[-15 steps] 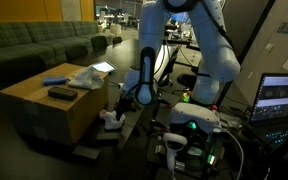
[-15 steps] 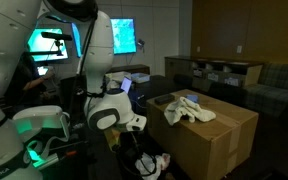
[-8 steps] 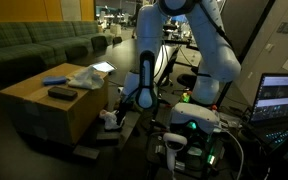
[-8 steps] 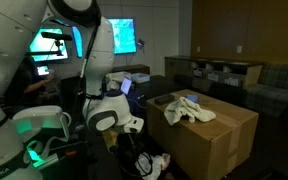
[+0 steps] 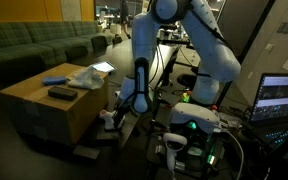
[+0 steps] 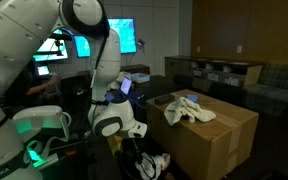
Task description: Switch all the objects from the box and the table
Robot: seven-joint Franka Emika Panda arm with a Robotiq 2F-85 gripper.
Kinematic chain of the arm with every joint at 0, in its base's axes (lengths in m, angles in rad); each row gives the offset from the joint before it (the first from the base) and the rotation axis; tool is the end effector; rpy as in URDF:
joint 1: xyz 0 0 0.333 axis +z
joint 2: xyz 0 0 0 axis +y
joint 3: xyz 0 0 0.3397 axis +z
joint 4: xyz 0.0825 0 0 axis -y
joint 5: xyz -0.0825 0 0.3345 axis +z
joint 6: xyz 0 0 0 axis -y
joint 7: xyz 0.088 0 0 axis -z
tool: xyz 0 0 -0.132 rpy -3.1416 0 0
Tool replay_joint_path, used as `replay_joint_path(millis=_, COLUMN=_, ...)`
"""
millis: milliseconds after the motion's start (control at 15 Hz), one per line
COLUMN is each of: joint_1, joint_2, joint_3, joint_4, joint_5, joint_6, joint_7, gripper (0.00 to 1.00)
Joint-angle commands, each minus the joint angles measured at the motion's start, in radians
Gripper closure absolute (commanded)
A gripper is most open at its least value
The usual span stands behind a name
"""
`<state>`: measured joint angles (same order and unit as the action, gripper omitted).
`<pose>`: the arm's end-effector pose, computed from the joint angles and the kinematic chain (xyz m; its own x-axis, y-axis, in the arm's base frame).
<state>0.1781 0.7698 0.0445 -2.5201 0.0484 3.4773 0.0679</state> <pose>0.4288 0.0937 0.0634 0.9792 0.0870 0.1834 0.0952 -0.9948 -0.0363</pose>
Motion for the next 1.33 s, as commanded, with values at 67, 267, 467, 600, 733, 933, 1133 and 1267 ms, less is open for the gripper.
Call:
replay_joint_path(millis=67, joint_1=0.023, joint_2=0.087, joint_3=-0.039, joint_4=0.093, joint_5=0.024, joint_6=0.023, joint_7=-0.015, gripper=0.0)
replay_joint_path(millis=267, joint_1=0.014, joint_2=0.118, joint_3=-0.064, joint_4=0.132, joint_5=0.022, joint_6=0.016, joint_7=-0.018, gripper=0.0)
replay_joint_path(millis=467, joint_1=0.025, joint_2=0.161, joint_3=-0.091, joint_4=0.176, joint_5=0.028, joint_6=0.011, joint_7=-0.021, gripper=0.0)
replay_joint_path(millis=600, joint_1=0.03, joint_2=0.182, joint_3=-0.105, joint_4=0.197, joint_5=0.031, joint_6=0.005, joint_7=-0.022, gripper=0.0)
replay_joint_path(millis=733, joint_1=0.029, joint_2=0.193, joint_3=-0.113, joint_4=0.206, joint_5=0.029, joint_6=-0.003, joint_7=-0.024, gripper=0.19)
replay_joint_path(millis=933, joint_1=0.032, joint_2=0.203, joint_3=-0.123, joint_4=0.215, joint_5=0.03, joint_6=-0.008, joint_7=-0.025, gripper=0.51)
replay_joint_path(millis=1133, joint_1=0.04, joint_2=0.189, joint_3=-0.129, joint_4=0.203, joint_5=0.026, joint_6=-0.019, joint_7=-0.032, gripper=0.73)
replay_joint_path(millis=1267, joint_1=0.05, joint_2=0.164, joint_3=-0.141, joint_4=0.178, joint_5=0.02, joint_6=-0.033, joint_7=-0.045, gripper=0.88)
